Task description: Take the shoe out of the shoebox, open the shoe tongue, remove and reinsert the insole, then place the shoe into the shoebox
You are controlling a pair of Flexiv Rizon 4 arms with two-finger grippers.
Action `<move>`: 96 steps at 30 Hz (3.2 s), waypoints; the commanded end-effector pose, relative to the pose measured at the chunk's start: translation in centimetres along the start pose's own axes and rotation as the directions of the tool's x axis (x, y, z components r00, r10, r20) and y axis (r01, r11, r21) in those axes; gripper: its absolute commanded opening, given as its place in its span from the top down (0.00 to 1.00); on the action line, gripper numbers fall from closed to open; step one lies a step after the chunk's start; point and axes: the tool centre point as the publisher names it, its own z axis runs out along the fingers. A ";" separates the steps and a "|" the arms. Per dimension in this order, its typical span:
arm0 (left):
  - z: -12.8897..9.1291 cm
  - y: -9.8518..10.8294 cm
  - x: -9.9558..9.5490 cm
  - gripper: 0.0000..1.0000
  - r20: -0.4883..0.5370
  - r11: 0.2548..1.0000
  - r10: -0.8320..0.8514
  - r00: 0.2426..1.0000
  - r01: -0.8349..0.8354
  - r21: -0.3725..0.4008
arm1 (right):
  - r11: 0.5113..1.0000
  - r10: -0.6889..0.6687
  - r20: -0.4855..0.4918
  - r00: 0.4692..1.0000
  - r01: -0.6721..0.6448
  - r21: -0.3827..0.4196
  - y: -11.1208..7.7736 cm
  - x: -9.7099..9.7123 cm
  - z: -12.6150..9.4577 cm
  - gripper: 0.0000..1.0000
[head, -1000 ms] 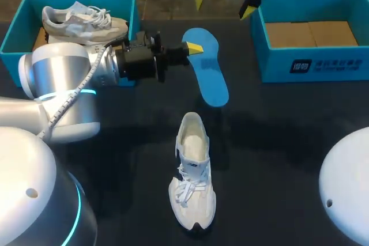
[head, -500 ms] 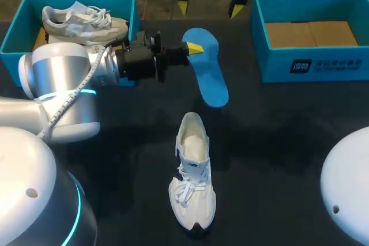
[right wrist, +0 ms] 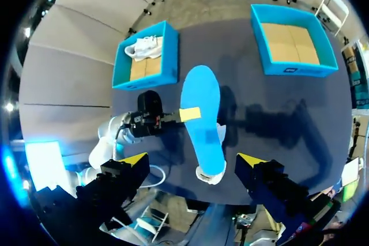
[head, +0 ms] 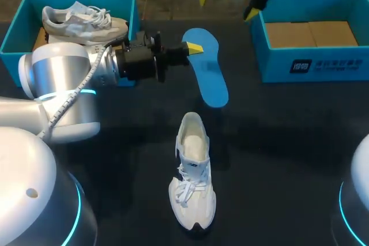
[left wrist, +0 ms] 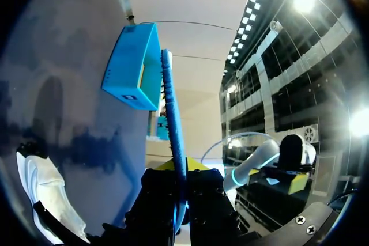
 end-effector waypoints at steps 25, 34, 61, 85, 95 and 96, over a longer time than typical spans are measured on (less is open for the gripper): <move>-1.0 -0.6 1.4 1.00 -0.058 0.985 0.173 0.983 -0.172 0.024 | 0.997 0.042 -0.853 0.520 0.029 0.066 0.5 -7.0 4.6 0.00; -2.3 -1.1 2.9 1.00 -0.184 0.860 0.509 0.841 -0.505 0.068 | 0.997 0.039 -0.885 0.464 0.039 0.064 0.9 -7.0 5.1 0.00; -3.2 -2.7 4.4 1.00 -0.218 -0.001 0.975 -0.032 -0.990 0.142 | 0.997 0.039 -0.933 0.359 0.047 0.060 1.5 -7.0 5.8 0.00; -3.9 -0.7 2.6 1.00 -0.237 -0.641 0.654 -0.718 -0.693 0.331 | 0.997 0.039 -0.933 0.359 0.047 0.060 1.5 -7.0 5.8 0.00; -3.6 -0.5 1.7 1.00 -0.052 -0.879 0.405 -0.913 -0.404 0.254 | 0.997 0.039 -0.933 0.359 0.047 0.060 1.5 -7.0 5.8 0.00; -3.6 -0.5 1.7 1.00 -0.052 -0.879 0.405 -0.913 -0.404 0.254 | 0.997 0.039 -0.933 0.359 0.047 0.060 1.5 -7.0 5.8 0.00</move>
